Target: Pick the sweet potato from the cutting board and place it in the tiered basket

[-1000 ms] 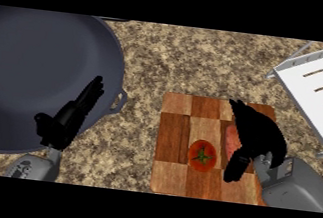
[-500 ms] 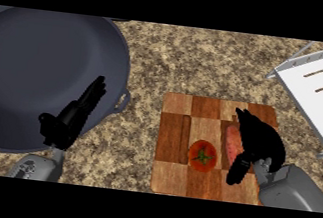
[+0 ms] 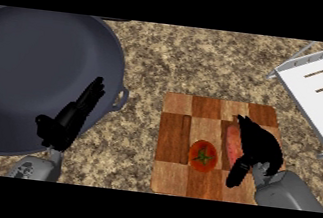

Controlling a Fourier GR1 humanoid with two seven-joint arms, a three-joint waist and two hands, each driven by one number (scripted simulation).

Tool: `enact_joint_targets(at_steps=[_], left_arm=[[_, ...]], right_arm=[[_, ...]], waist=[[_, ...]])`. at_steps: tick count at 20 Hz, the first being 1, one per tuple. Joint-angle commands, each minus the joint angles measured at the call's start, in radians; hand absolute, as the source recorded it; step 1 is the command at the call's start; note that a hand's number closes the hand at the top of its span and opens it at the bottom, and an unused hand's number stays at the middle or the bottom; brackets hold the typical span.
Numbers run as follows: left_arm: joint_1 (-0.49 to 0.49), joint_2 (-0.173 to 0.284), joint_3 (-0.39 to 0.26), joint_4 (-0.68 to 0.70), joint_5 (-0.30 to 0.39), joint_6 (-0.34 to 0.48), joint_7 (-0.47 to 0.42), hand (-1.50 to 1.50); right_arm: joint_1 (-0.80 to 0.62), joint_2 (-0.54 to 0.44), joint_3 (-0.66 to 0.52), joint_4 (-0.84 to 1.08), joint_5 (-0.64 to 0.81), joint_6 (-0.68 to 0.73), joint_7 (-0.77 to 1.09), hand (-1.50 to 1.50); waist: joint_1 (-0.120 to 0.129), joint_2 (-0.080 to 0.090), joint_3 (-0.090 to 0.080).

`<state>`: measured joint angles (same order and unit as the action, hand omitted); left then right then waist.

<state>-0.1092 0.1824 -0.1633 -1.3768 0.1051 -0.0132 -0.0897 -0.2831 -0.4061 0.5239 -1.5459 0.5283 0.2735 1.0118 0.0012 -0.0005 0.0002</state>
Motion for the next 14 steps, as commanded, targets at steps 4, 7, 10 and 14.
enact_joint_targets(at_steps=[4, 7, 10, 14], left_arm=[[-0.008, -0.029, 0.033, 0.012, -0.021, -0.018, 0.003, 0.0], [0.012, -0.007, 0.036, 0.037, -0.023, -0.045, -0.038, 0.0], [0.017, 0.019, 0.068, -0.021, 0.001, -0.093, 0.014, 0.0], [0.026, -0.022, 0.075, 0.044, -0.047, -0.086, -0.058, 0.0]], right_arm=[[0.107, 0.096, -0.02, -0.013, 0.117, -0.032, -0.02, 1.5], [0.008, 0.117, -0.061, 0.13, 0.152, -0.146, -0.198, 1.5], [0.011, 0.112, -0.095, 0.068, 0.174, -0.073, -0.196, 1.5], [0.009, 0.158, -0.138, 0.126, 0.24, -0.077, -0.262, 1.5]], waist=[[-0.003, 0.0, 0.0], [0.004, 0.002, 0.0], [0.001, 0.0, 0.0], [0.0, 0.0, 0.0]])
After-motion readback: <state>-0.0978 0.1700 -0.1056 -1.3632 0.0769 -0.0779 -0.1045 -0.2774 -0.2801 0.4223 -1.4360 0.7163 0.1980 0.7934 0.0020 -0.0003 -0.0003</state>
